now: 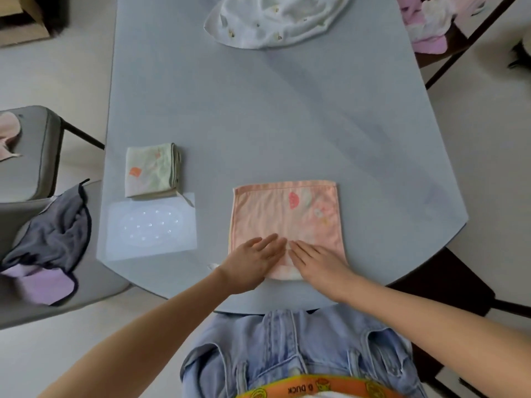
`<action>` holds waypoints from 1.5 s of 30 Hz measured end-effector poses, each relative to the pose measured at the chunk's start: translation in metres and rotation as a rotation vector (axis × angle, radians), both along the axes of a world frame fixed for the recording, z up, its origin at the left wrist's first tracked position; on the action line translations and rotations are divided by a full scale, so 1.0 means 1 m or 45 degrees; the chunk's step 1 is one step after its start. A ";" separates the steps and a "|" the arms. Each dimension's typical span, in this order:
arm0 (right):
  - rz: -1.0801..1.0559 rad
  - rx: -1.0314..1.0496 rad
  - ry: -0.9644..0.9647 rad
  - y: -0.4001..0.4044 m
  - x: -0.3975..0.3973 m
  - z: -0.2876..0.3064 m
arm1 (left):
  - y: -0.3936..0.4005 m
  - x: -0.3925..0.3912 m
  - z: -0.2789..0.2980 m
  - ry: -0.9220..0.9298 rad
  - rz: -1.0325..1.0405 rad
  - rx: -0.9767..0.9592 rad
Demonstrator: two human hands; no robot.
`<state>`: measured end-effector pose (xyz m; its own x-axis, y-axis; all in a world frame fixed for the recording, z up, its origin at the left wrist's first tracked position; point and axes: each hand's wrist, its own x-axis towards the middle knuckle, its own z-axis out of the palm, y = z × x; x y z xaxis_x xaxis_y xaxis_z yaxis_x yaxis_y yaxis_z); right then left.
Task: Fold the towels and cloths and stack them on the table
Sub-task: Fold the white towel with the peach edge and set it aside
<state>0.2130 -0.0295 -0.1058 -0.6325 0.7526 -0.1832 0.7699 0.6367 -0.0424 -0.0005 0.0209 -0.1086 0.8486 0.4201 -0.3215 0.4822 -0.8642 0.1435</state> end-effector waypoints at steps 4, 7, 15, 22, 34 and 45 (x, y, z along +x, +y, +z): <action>0.075 -0.338 0.036 0.004 0.001 0.014 | 0.002 0.004 0.011 0.073 0.011 -0.392; -0.234 -0.754 0.022 0.021 -0.006 0.025 | 0.016 0.012 0.029 0.152 0.274 -0.641; -0.772 -0.926 0.233 0.096 0.021 0.039 | 0.088 0.019 0.044 0.022 0.883 -0.797; -0.992 -0.608 0.149 0.126 0.039 0.030 | 0.109 0.015 0.037 0.102 0.983 -0.363; -0.759 -0.667 0.143 0.140 0.036 0.019 | 0.123 0.013 0.030 0.192 0.773 -0.555; -0.665 -0.327 -0.038 0.140 0.020 0.005 | 0.113 0.016 0.018 0.048 0.799 -0.263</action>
